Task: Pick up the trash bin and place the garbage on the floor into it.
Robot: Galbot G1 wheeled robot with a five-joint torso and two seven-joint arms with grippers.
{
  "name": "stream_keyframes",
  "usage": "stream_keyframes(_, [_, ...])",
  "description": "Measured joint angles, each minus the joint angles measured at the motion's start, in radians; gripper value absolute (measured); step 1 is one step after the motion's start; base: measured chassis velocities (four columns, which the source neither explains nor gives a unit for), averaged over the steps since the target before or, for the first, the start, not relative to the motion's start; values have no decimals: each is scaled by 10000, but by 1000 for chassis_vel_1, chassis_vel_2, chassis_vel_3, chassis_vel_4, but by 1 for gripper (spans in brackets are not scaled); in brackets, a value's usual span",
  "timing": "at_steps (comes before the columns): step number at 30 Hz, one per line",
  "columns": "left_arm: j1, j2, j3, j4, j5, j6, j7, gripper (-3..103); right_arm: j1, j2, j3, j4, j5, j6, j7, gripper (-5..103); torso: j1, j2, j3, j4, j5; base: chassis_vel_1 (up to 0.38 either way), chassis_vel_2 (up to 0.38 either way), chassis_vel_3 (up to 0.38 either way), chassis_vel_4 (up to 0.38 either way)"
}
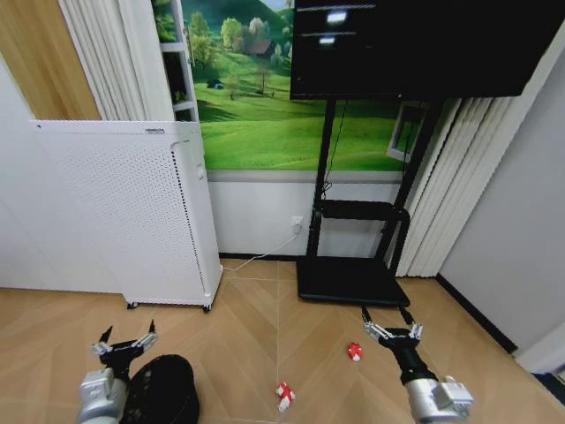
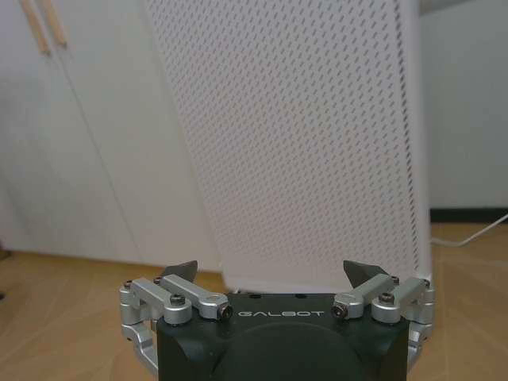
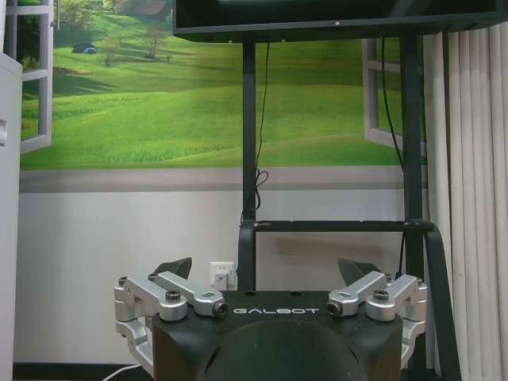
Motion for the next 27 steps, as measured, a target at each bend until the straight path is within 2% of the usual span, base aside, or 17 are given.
stream_keyframes(3, [164,201,-153,393,-109,156,-136,100,2,-26,-2,0,34,-12,17,100,1,6,3,1,-1,0,0,0,0])
stream_keyframes(6, [272,549,-328,802,-342,164,0,100,-4,-60,4,0,87,-16,34,100,2,10,6,1,-1,0,0,0,0])
stream_keyframes(8, [313,857,-410,1114,-787,157,298,100,-13,-92,32,0,143,-16,42,100,3,13,8,0,0,0,0,0,0])
stream_keyframes(13, [330,1236,-463,1609,-1041,-13,826,100,-18,-134,72,0,220,-16,55,100,4,17,10,-1,1,0,0,0,0])
stream_keyframes(15, [263,1523,-385,2144,-1085,-203,1422,100,-6,-148,64,-13,247,-15,60,100,5,19,13,0,0,0,0,0,0])
stream_keyframes(19, [174,1628,-178,2657,-1120,-277,1903,100,17,-140,15,-28,244,-15,61,100,7,21,14,-2,-1,0,0,0,0])
stream_keyframes(27, [-43,1592,168,3756,-1008,-337,2368,100,66,-160,5,-125,247,-17,63,100,7,26,17,1,0,0,0,0,0])
